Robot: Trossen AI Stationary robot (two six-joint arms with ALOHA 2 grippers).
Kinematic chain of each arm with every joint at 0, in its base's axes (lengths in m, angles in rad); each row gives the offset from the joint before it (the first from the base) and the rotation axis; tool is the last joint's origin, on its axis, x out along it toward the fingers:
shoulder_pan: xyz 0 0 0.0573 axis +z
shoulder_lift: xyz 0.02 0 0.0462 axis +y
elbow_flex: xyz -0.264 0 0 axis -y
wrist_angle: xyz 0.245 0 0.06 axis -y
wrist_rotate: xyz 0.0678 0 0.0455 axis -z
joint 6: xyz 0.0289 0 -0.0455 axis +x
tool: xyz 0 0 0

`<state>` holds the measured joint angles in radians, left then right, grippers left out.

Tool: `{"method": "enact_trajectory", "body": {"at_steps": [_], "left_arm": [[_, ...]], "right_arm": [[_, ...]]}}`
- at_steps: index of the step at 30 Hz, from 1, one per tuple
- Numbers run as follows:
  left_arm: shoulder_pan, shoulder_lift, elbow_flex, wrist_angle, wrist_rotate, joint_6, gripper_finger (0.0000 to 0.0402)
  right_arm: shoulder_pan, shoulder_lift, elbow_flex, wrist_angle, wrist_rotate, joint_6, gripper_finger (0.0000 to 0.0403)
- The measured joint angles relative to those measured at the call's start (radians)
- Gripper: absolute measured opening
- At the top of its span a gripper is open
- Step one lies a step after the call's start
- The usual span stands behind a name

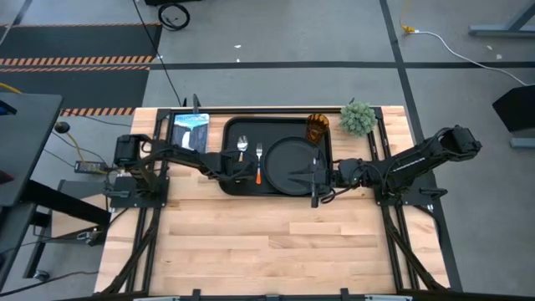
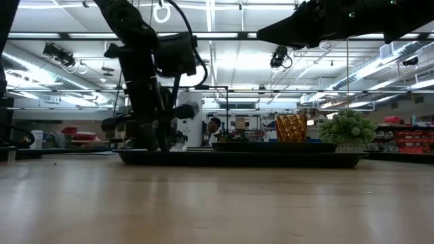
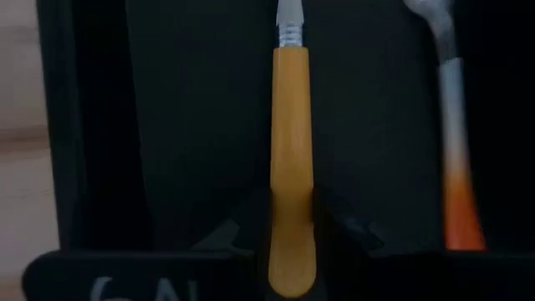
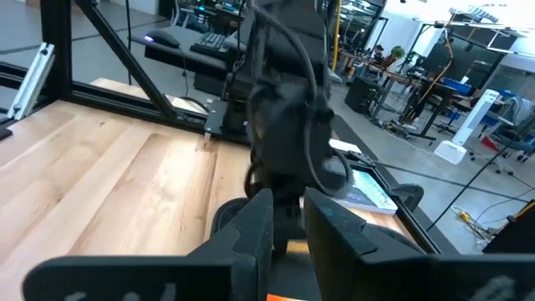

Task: Pick and place plate/cup/fork/spoon on tray
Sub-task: Put the yellow spoon on the black tray to the left of the orange fork, then return to Home Position

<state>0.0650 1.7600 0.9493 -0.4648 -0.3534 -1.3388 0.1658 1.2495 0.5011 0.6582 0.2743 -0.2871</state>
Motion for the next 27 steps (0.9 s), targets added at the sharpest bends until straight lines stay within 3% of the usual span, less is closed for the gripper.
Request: {"method": "enact_trajectory", "body": {"at_steps": [7, 17, 27], "left_arm": [[0.003, 0.015, 0.001, 0.004, 0.004, -0.011, 0.0086], [0.003, -0.003, -0.001, 0.01, 0.009, 0.012, 0.0186], [-0.013, -0.172, 0.001, 0.043, 0.036, 0.195, 0.0201]], "right_arm": [[0.007, 0.0, 0.0, -0.002, -0.001, -0.003, 0.0078], [0.007, 0.0, 0.0, -0.002, -0.001, -0.003, 0.0078], [-0.019, -0.077, 0.0, -0.104, -0.022, -0.011, 0.0078]]}}
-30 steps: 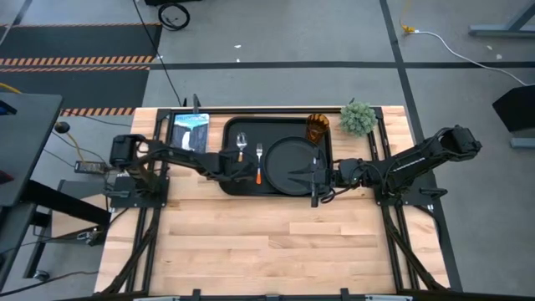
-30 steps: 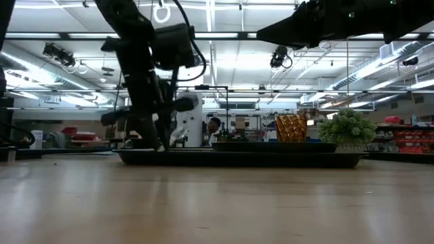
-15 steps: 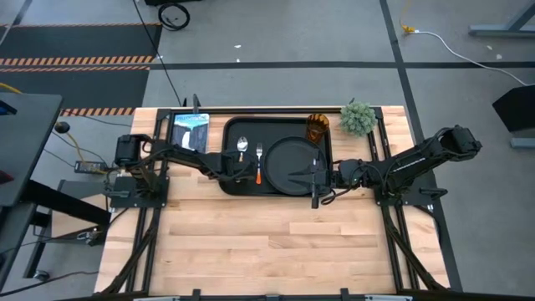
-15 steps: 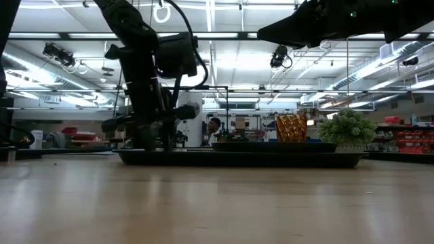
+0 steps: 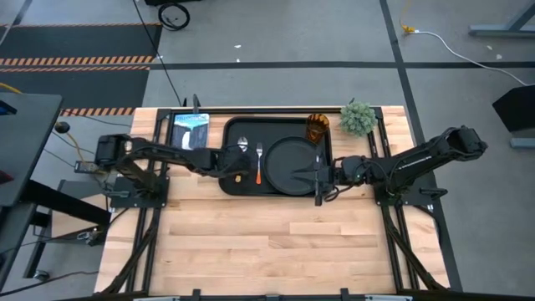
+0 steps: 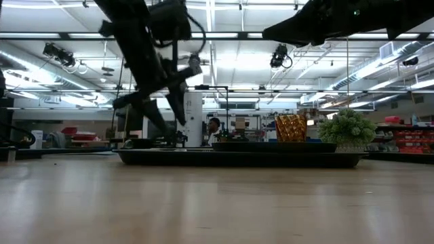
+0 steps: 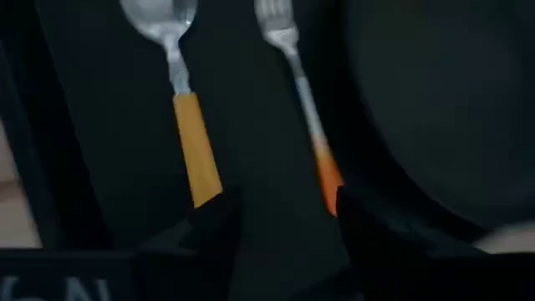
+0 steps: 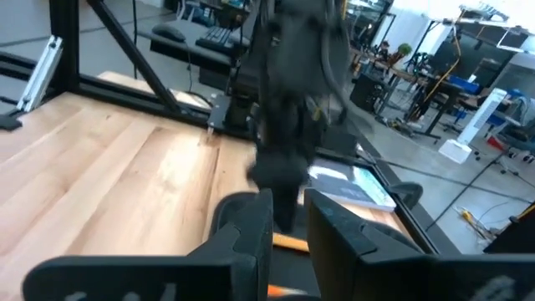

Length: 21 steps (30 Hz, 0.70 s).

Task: Pick and place plate/cup/fork/spoon on tray
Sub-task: Return to Home Position

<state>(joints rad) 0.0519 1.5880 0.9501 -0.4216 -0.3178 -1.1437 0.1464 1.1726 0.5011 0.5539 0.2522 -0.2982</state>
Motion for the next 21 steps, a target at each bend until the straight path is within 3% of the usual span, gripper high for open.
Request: {"method": "enact_trajectory", "body": {"at_steps": [13, 21], "left_arm": [[-0.037, -0.244, -0.001, 0.143, 0.005, 0.472, 0.0174], [-0.044, -0.399, 0.0, 0.164, 0.082, 0.69, 0.0172]], "right_arm": [[-0.066, -0.162, 0.0, -0.171, -0.046, 0.044, 0.0078], [-0.071, -0.26, 0.0, -0.273, -0.053, 0.045, 0.0078]]}}
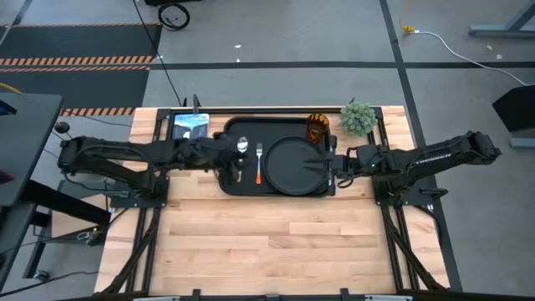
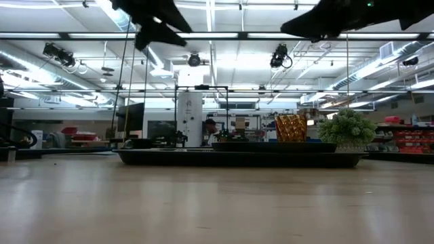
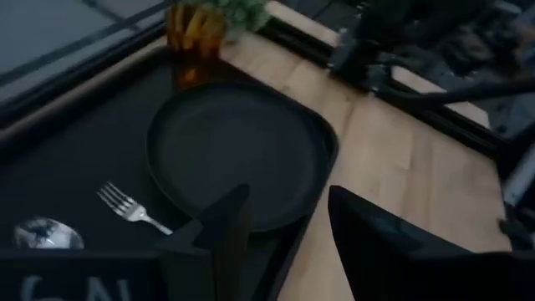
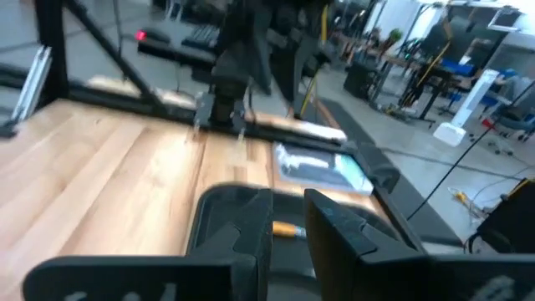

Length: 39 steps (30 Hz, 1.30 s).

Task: Pick and place plate/cup/fork/spoon on tray
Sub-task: Return to Home Position

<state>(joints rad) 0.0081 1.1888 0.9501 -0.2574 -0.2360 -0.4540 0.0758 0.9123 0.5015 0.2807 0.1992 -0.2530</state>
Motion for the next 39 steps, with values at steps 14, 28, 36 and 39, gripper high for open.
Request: {"method": "enact_trajectory", "body": {"at_steps": [14, 28, 36, 39], "left_arm": [[-0.006, -0.092, 0.0, -0.004, 0.021, 0.149, 0.0172], [-0.041, -0.092, 0.0, -0.038, 0.039, 0.228, 0.0172], [-0.027, -0.092, 0.0, -0.068, 0.039, 0.255, 0.0172], [-0.027, -0.092, -0.016, -0.051, 0.039, 0.255, 0.0171]], "right_arm": [[-0.065, -0.098, -0.151, 0.146, -0.077, 0.083, 0.0078], [-0.119, -0.201, -0.252, 0.16, -0.128, 0.124, 0.0078], [-0.166, -0.207, -0.307, 0.192, -0.176, 0.173, 0.0078], [-0.18, -0.21, -0.335, 0.225, -0.177, 0.175, 0.0078]]}}
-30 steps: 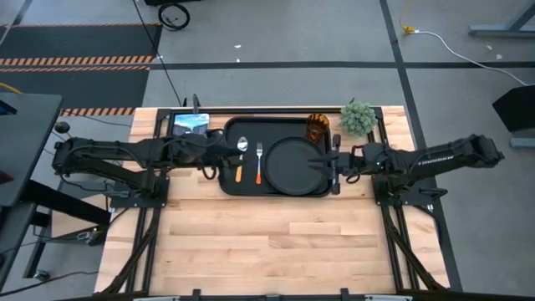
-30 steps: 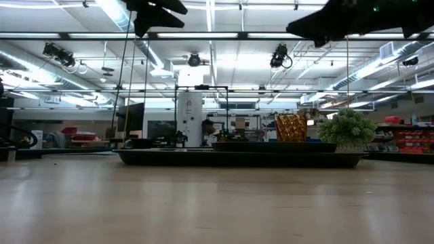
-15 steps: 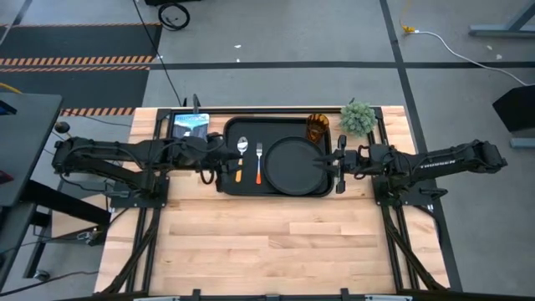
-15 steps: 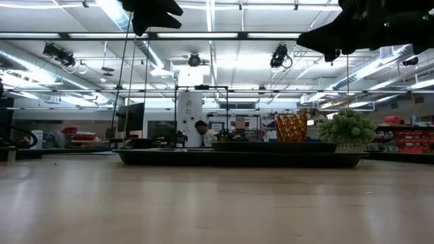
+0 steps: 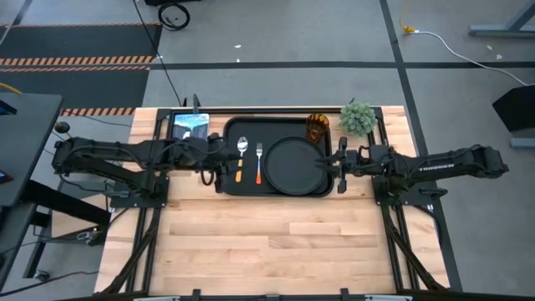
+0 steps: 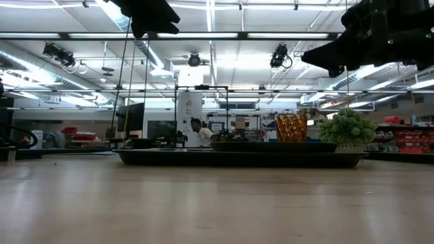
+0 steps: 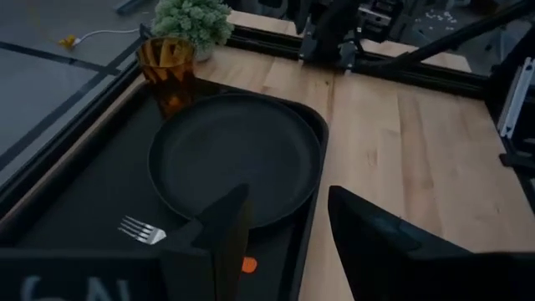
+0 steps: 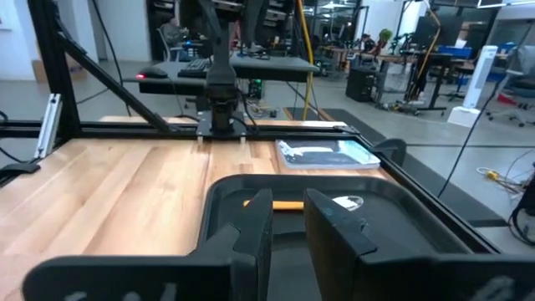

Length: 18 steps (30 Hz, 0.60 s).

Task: Pick and place plate/cup/fork/spoon on tray
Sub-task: Return to Home Position

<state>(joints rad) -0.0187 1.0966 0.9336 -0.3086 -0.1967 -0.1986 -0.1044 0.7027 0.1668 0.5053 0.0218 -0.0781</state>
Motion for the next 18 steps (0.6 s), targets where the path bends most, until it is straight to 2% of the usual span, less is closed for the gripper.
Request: {"method": "enact_trajectory", "body": {"at_steps": [9, 18], "left_arm": [[0.016, -0.007, -0.16, 0.115, 0.038, -0.057, 0.0171], [0.072, -0.163, -0.22, 0.121, 0.042, -0.025, 0.0171]], "right_arm": [[-0.036, -0.002, -0.105, 0.13, -0.029, 0.036, 0.0078], [-0.065, -0.027, -0.136, 0.138, -0.046, 0.069, 0.0078]]}}
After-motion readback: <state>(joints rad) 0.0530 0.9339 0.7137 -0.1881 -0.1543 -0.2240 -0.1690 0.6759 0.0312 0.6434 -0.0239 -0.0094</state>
